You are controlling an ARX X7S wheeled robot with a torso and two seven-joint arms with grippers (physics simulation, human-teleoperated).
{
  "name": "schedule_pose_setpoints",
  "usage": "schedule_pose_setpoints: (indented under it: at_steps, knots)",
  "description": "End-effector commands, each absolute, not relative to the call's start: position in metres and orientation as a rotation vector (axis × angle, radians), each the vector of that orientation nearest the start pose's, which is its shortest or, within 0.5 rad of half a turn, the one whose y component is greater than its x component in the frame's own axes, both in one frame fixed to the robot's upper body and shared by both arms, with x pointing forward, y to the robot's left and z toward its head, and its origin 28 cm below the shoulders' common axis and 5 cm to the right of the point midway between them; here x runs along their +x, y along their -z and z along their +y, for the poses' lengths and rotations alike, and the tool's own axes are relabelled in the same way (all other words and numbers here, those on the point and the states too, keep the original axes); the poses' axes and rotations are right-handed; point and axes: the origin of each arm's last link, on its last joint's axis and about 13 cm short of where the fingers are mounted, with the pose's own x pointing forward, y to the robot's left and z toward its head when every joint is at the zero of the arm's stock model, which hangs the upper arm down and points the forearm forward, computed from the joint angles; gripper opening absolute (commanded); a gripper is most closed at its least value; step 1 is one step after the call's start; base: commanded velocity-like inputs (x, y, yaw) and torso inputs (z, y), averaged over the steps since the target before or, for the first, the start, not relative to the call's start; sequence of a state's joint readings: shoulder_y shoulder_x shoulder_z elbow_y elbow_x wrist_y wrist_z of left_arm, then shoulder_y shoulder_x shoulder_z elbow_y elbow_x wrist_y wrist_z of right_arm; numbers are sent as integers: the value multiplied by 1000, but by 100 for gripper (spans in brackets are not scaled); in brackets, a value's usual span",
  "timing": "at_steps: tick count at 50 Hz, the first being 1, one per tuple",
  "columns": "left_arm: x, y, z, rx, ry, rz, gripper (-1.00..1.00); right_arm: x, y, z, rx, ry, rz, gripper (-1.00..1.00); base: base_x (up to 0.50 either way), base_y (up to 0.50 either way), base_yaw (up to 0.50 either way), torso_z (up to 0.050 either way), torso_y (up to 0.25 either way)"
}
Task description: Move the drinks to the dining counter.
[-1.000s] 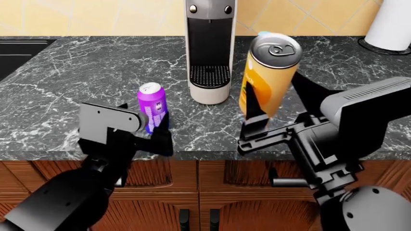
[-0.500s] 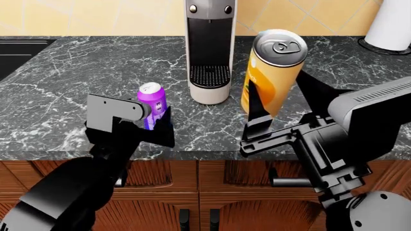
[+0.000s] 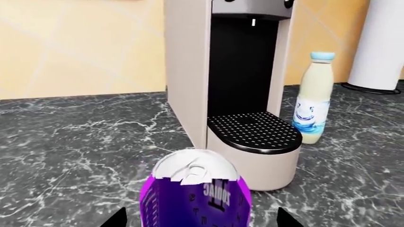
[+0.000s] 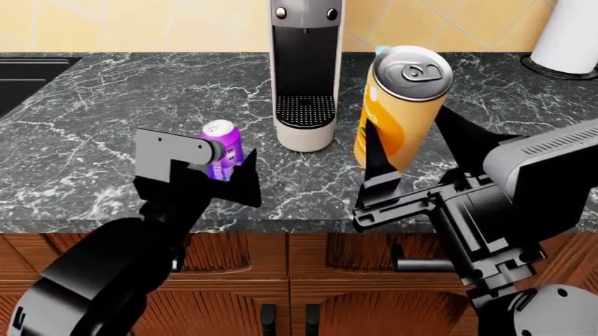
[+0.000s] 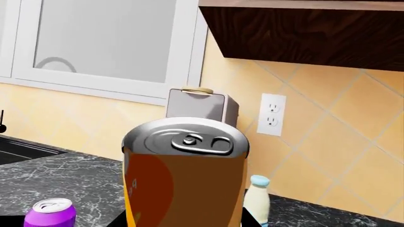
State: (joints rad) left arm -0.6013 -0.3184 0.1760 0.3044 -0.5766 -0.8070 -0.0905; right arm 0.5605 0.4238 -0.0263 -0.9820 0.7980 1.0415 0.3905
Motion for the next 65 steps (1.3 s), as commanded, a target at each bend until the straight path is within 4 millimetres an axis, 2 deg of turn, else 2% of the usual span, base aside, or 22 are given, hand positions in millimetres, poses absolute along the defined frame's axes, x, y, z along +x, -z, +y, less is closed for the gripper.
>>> schedule_pose_setpoints:
  at_steps: [1, 18, 29, 34, 38, 48, 65]
  knots:
    - [291, -172, 216, -24, 324, 17, -100, 193, -234, -105, -106, -252, -366, -100, 0, 0, 0, 0, 0]
    - [282, -175, 221, -24, 297, -7, -100, 192, -233, -105, -103, -246, -369, -100, 0, 0, 0, 0, 0]
    - [254, -202, 220, -21, 184, -207, -100, 195, -232, -106, -118, -189, -384, -100, 0, 0, 0, 0, 1]
    - [245, -215, 217, -20, 201, -248, -100, 195, -231, -105, -125, -199, -385, -100, 0, 0, 0, 0, 0]
    - [242, -217, 215, -17, 224, -251, -100, 196, -230, -105, -145, -203, -373, -100, -50, 0, 0, 0, 0]
    - [231, -226, 211, -6, 240, -299, -100, 196, -226, -104, -173, -214, -357, -100, -469, 5, 0, 0, 1]
    - [234, -224, 211, -2, 242, -286, -100, 195, -224, -104, -177, -219, -366, -100, -473, 11, 250, 0, 0]
